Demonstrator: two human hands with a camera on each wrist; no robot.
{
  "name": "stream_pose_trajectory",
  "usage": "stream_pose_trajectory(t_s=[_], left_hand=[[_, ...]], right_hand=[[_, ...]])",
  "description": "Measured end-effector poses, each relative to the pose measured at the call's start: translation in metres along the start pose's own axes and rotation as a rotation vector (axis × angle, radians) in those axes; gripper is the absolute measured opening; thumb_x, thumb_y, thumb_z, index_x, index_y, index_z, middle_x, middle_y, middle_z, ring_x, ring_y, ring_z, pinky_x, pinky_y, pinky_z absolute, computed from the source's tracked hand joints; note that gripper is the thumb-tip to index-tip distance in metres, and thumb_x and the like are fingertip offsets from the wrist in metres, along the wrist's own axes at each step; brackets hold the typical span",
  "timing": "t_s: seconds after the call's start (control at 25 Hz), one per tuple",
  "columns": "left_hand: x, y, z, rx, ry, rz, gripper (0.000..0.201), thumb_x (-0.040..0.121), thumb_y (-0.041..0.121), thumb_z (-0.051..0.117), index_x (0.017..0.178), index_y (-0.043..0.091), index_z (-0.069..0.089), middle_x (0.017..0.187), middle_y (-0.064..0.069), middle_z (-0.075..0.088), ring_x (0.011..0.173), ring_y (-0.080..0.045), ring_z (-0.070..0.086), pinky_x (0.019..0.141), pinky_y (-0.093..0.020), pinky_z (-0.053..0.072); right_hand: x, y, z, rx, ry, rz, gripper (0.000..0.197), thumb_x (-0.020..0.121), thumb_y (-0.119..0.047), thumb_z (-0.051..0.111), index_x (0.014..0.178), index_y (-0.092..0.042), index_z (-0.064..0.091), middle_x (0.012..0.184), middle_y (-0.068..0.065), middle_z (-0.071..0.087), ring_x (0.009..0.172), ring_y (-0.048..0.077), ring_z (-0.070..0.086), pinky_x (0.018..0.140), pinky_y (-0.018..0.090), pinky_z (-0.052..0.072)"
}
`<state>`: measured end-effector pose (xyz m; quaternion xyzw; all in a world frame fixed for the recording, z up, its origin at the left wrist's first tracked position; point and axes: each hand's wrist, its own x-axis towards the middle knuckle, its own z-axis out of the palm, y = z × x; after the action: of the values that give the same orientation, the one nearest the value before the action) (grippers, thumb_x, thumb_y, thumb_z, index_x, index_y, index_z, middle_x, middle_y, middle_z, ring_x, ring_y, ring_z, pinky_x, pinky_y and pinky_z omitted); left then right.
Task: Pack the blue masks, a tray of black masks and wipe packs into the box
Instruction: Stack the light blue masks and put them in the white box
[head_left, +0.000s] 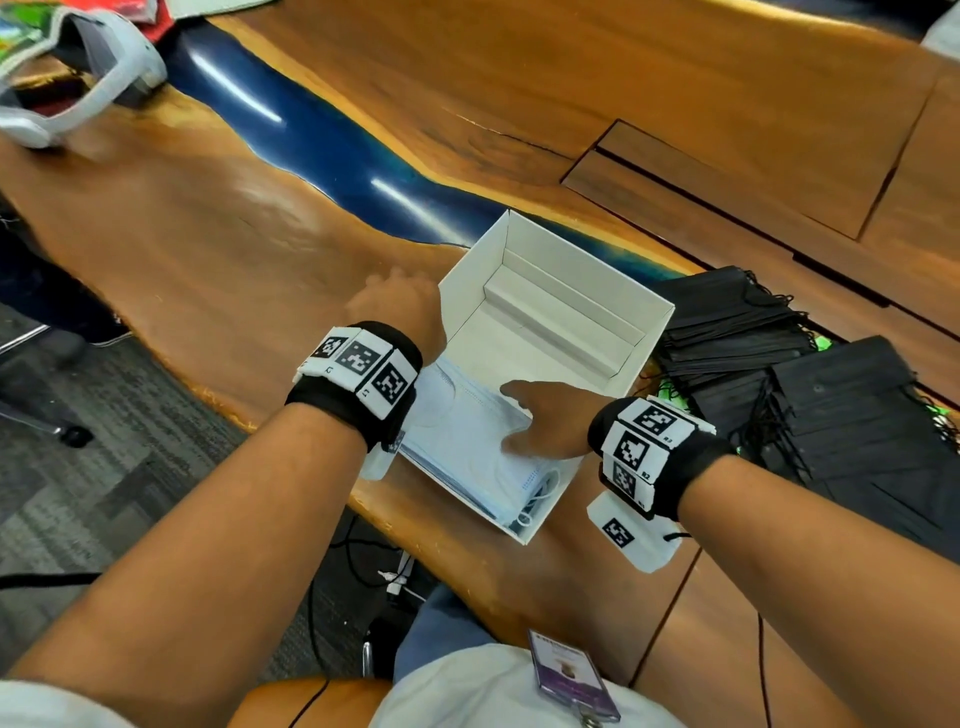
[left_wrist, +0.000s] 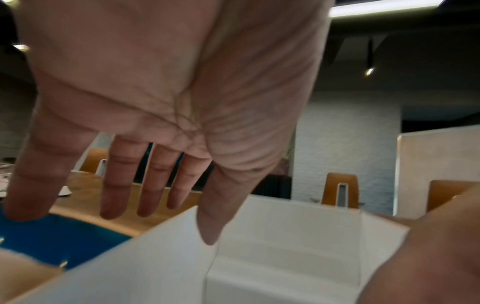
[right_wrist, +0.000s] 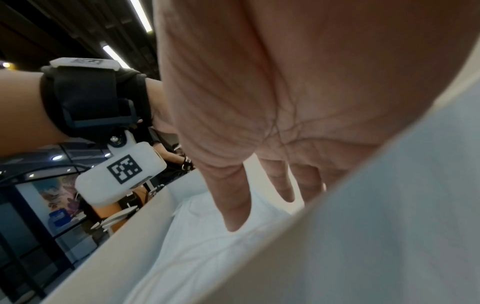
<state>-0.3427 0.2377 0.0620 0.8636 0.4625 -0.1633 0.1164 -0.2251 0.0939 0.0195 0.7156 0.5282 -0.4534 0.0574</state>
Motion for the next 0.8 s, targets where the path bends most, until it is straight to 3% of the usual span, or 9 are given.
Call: stream_pose_trajectory(t_s=[0.08, 0.2, 0.36, 0.48, 0.56, 0.64, 0.8], left_hand=[[-0.004, 0.012, -0.007, 0.0, 0.059, 0.08, 0.036, 0.093, 0.024, 0.056, 0.126, 0.012, 0.053, 0.127, -0.01, 0.055, 0.12, -0.031, 0.05, 0.09, -0.042, 0.046], [-0.013, 0.041, -0.016, -0.145, -0.004, 0.284, 0.035, 0.092, 0.036, 0.06, 0.124, 0.02, 0.059, 0.124, 0.001, 0.061, 0.114, -0.023, 0.057, 0.093, -0.035, 0.048], [-0.04, 0.099, -0.022, -0.431, -0.093, 0.563, 0.02, 0.096, 0.026, 0.056, 0.111, 0.019, 0.068, 0.106, 0.004, 0.067, 0.099, -0.015, 0.061, 0.09, -0.03, 0.049], [-0.056, 0.147, -0.022, -0.494, -0.079, 0.683, 0.016, 0.095, 0.025, 0.055, 0.1, 0.021, 0.07, 0.095, 0.007, 0.069, 0.089, -0.011, 0.063, 0.083, -0.033, 0.052], [-0.062, 0.184, -0.014, -0.487, -0.098, 0.747, 0.014, 0.093, 0.029, 0.058, 0.102, 0.025, 0.069, 0.096, 0.009, 0.069, 0.089, -0.009, 0.063, 0.082, -0.033, 0.053], [-0.068, 0.219, 0.003, -0.477, -0.138, 0.779, 0.016, 0.092, 0.03, 0.061, 0.107, 0.027, 0.068, 0.099, 0.009, 0.069, 0.092, -0.009, 0.063, 0.084, -0.033, 0.054], [-0.071, 0.269, 0.047, -0.368, -0.249, 0.815, 0.027, 0.091, 0.033, 0.063, 0.116, 0.024, 0.064, 0.108, 0.005, 0.068, 0.101, -0.013, 0.062, 0.09, -0.036, 0.052]], right_hand=[[-0.005, 0.0, -0.005, 0.01, 0.048, -0.005, 0.069, 0.094, -0.041, 0.057, 0.151, -0.019, 0.027, 0.154, 0.0, 0.036, 0.14, 0.019, 0.036, 0.112, 0.032, 0.029], [-0.021, 0.007, -0.013, 0.126, 0.183, -0.063, 0.055, 0.092, -0.04, 0.059, 0.142, -0.02, 0.045, 0.145, 0.0, 0.046, 0.132, 0.018, 0.045, 0.109, 0.032, 0.036], [-0.066, 0.041, -0.017, 0.455, 0.456, -0.159, 0.032, 0.09, -0.03, 0.063, 0.118, -0.014, 0.067, 0.123, -0.001, 0.067, 0.115, 0.014, 0.06, 0.101, 0.036, 0.047], [-0.107, 0.077, -0.014, 0.625, 0.638, -0.195, 0.02, 0.085, -0.023, 0.06, 0.097, -0.01, 0.071, 0.097, 0.004, 0.073, 0.094, 0.019, 0.068, 0.087, 0.043, 0.054], [-0.132, 0.109, -0.005, 0.679, 0.73, -0.134, 0.012, 0.085, -0.015, 0.059, 0.086, -0.007, 0.068, 0.084, 0.008, 0.071, 0.079, 0.023, 0.066, 0.076, 0.045, 0.055], [-0.154, 0.142, 0.008, 0.739, 0.786, -0.027, 0.012, 0.087, -0.014, 0.062, 0.082, -0.004, 0.066, 0.076, 0.01, 0.067, 0.067, 0.019, 0.061, 0.067, 0.042, 0.052], [-0.184, 0.203, 0.044, 0.857, 0.812, 0.207, 0.01, 0.088, -0.017, 0.067, 0.088, -0.008, 0.071, 0.081, 0.002, 0.07, 0.069, 0.009, 0.061, 0.067, 0.03, 0.051]])
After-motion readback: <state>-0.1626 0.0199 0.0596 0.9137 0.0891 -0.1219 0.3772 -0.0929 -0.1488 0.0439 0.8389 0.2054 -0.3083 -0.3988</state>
